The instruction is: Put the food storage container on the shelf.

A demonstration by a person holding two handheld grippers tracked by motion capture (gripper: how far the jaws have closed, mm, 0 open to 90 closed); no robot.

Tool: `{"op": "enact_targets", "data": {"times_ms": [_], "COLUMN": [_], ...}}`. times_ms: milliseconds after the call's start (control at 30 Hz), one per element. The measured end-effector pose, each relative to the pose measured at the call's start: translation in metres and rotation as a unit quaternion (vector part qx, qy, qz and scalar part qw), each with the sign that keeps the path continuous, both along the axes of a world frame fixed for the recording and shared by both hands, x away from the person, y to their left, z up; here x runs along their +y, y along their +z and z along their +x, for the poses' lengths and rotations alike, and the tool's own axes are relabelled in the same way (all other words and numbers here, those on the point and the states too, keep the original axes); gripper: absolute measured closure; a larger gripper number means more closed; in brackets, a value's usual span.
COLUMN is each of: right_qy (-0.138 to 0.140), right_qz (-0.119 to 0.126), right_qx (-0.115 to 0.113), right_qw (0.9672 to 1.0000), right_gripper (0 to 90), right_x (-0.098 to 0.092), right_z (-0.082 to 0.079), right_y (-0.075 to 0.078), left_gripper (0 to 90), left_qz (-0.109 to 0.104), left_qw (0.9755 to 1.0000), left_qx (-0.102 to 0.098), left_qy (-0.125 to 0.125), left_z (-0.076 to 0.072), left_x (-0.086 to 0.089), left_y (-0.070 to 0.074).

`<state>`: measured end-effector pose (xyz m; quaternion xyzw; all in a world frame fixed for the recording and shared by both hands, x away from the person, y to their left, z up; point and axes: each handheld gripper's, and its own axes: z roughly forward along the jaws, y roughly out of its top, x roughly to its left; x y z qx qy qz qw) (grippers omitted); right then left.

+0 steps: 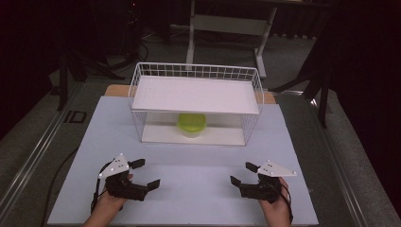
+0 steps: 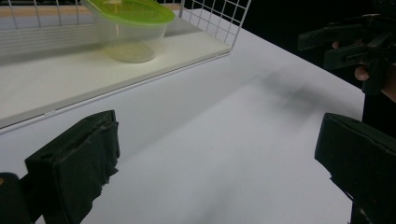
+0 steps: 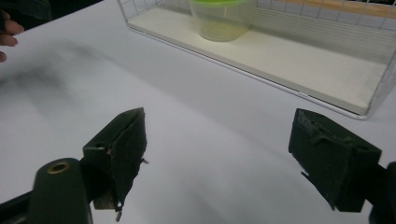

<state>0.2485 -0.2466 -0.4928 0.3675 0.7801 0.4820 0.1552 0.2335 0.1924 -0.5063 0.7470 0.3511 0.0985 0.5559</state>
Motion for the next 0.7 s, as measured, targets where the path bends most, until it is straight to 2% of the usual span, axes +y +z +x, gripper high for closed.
{"op": "enact_targets", "data": {"times_ms": [100, 367, 700], "right_qy": [-0.006, -0.004, 0.003], "right_qz": [-0.006, -0.019, -0.029], "right_qx": [-0.004, 0.005, -0.001], "right_qw": [1.0000, 0.9998, 0.9996], "right_gripper": [19.0, 19.0, 19.1], "right_x": [-0.002, -0.001, 0.003], "right_z": [0.003, 0.009, 0.009], "right_y": [-0.003, -0.011, -0.012], "left_gripper": [0.9, 0.9, 0.9], "left_qz": [-0.002, -0.018, -0.015], "left_qw": [1.0000, 0.9998, 0.9998], "left_qx": [0.002, 0.003, 0.005], "left_qy": [-0.003, -0.012, -0.008], "left_z": [0.000, 0.000, -0.001], "left_x": [-0.001, -0.004, -0.004], "left_y": [-0.003, -0.004, -0.005]}}
